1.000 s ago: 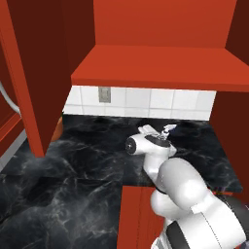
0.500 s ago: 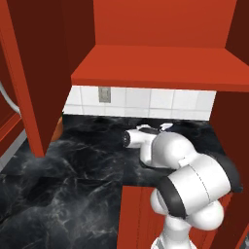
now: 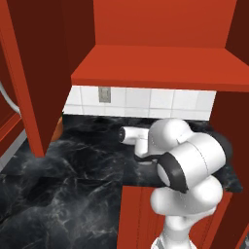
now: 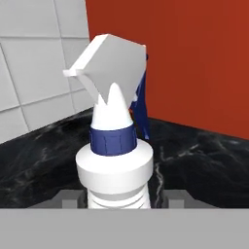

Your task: Move the cutting board and knife to the sink. Then move spray from the cabinet to the counter.

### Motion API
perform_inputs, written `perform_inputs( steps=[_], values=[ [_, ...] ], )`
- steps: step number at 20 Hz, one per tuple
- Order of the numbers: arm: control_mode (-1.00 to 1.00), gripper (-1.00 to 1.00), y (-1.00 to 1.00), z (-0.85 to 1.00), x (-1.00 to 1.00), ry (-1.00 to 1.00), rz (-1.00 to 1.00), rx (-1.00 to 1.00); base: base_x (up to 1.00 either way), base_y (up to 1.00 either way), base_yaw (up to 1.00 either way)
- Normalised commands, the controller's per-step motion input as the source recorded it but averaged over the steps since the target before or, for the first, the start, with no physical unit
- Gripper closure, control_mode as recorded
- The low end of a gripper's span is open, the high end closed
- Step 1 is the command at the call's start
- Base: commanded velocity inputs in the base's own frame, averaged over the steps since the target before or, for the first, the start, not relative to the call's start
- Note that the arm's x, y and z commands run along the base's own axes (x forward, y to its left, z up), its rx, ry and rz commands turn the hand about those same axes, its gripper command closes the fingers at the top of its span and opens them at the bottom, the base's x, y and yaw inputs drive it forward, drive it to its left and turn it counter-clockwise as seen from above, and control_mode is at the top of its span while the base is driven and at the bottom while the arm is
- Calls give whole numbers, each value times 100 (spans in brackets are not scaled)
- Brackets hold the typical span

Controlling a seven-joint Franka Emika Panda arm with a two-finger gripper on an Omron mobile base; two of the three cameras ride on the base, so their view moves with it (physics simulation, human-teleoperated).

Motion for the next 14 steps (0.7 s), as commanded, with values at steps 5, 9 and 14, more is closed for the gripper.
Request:
perform_inputs(
  steps=[5,9,14],
  values=[
    [-100,100,-2,-37,2,0,-2,1,0,0,0],
    [-100,100,0,-43,0,-4,-1,1,0,0,0],
    [-100,100,-2,-48,-6,-14,-4,1,0,0,0]
  ],
)
